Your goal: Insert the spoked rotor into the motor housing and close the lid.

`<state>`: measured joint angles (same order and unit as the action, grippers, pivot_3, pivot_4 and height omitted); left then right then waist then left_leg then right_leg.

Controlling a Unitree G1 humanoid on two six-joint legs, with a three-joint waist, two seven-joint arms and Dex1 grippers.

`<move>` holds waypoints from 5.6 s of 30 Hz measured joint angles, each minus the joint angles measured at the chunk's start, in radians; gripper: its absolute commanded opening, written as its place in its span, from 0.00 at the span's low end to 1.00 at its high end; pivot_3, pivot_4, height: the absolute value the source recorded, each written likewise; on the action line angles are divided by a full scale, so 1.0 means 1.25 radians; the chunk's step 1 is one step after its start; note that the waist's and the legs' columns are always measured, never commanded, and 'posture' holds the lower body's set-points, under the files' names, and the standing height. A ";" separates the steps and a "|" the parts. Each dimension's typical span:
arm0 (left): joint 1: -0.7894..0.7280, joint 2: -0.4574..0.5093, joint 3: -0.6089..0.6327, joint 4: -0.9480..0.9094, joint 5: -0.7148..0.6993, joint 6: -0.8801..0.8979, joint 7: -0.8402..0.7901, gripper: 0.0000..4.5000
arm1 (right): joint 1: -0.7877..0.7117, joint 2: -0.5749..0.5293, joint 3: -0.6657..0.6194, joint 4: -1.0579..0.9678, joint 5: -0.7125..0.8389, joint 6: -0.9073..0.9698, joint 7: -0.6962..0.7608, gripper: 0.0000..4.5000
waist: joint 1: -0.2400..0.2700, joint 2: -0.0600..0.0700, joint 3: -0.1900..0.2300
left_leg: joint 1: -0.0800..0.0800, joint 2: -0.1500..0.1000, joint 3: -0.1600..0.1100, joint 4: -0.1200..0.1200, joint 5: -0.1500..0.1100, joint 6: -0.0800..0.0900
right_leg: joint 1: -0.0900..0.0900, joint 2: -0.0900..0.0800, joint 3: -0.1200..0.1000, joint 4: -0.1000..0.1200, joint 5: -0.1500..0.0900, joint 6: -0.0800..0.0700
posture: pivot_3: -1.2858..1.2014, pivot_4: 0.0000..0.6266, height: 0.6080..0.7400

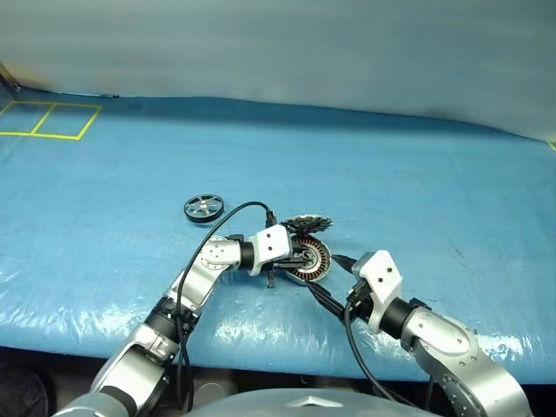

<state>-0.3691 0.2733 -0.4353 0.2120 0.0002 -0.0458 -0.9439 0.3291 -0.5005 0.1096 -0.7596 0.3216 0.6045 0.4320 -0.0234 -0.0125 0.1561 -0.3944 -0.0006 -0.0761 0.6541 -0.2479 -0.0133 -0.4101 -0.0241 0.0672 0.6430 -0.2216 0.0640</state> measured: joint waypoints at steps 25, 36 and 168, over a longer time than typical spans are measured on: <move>0.000 0.012 0.003 -0.017 0.016 0.012 0.037 0.80 | -0.001 -0.001 0.007 0.015 -0.019 -0.002 0.004 0.91 | 0.000 0.000 0.000 | 0.000 0.000 0.000 0.003 0.000 0.001 | 0.002 0.000 0.000 0.001 0.001 0.001 | 0.52 0.24 1.00; 0.102 0.078 0.064 -0.168 -0.114 0.064 -0.031 0.81 | -0.010 0.018 -0.001 0.034 -0.003 -0.027 0.023 0.69 | -0.003 0.001 0.000 | 0.000 0.000 0.000 0.002 0.000 0.001 | 0.000 0.000 0.000 0.001 0.000 0.000 | 0.52 0.24 1.00; -0.487 0.317 0.054 0.587 0.173 -0.064 -0.283 0.81 | -0.073 -0.001 0.158 0.086 -0.139 -0.058 0.022 0.01 | -0.010 -0.002 0.004 | -0.004 0.001 0.001 0.007 -0.001 0.002 | -0.002 0.001 0.000 0.002 0.005 0.004 | 0.52 0.24 1.00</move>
<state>-0.9784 0.6692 -0.3673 0.9459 0.2168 -0.1264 -1.2973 0.2372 -0.5021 0.3072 -0.6519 0.1473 0.5319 0.4591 -0.0358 -0.0155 0.1608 -0.3998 0.0004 -0.0752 0.6624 -0.2487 -0.0105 -0.4128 -0.0227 0.0669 0.6458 -0.2157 0.0693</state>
